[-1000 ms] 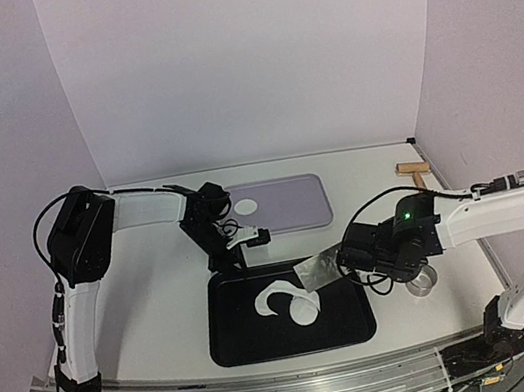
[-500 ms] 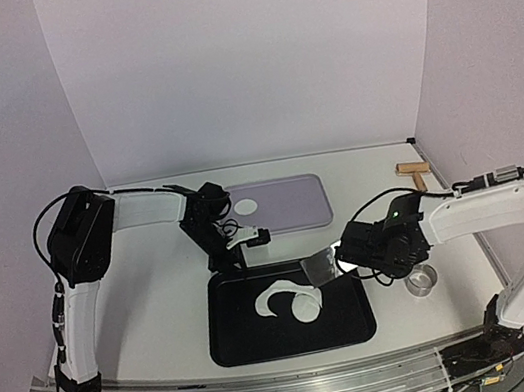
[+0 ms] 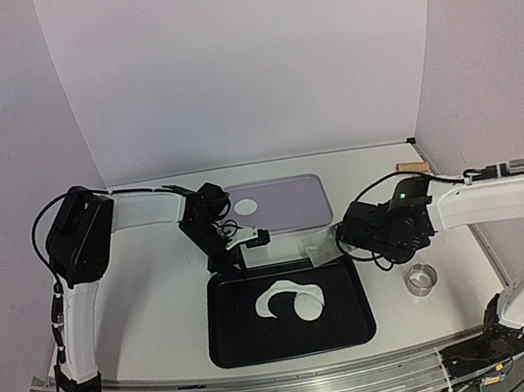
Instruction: Roll out the dumpling wrappers from the dough
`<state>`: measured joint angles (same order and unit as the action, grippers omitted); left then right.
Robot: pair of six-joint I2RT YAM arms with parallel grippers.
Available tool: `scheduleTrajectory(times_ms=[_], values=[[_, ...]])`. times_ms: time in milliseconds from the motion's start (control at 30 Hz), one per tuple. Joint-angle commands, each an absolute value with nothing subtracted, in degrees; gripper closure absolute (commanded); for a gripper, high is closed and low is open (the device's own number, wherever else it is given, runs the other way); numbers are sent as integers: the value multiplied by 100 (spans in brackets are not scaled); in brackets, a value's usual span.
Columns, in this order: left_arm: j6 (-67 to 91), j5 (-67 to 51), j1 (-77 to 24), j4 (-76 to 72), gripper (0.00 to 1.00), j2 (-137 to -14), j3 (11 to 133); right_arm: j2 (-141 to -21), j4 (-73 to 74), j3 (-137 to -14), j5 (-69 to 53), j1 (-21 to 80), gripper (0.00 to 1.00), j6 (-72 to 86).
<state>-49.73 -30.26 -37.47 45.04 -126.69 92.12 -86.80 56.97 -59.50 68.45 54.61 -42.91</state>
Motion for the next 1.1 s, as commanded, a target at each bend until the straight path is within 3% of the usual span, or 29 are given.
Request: scheduleTrajectory(times_ms=[0,133,1067], values=[[-5316,-2800,-3797,4413,100,-12361,9140,-7988,5836,-6403,6470,6267,100,-4317],[-5220,-2829,-3802,4373,100,-12396,9160,-8324,6547,-6546,6356,6487,100,-3584],[-5110,-2952,-3806,4411,100,-12463,9175,-9084,6727,-6035,6451,6437,100,-2587]])
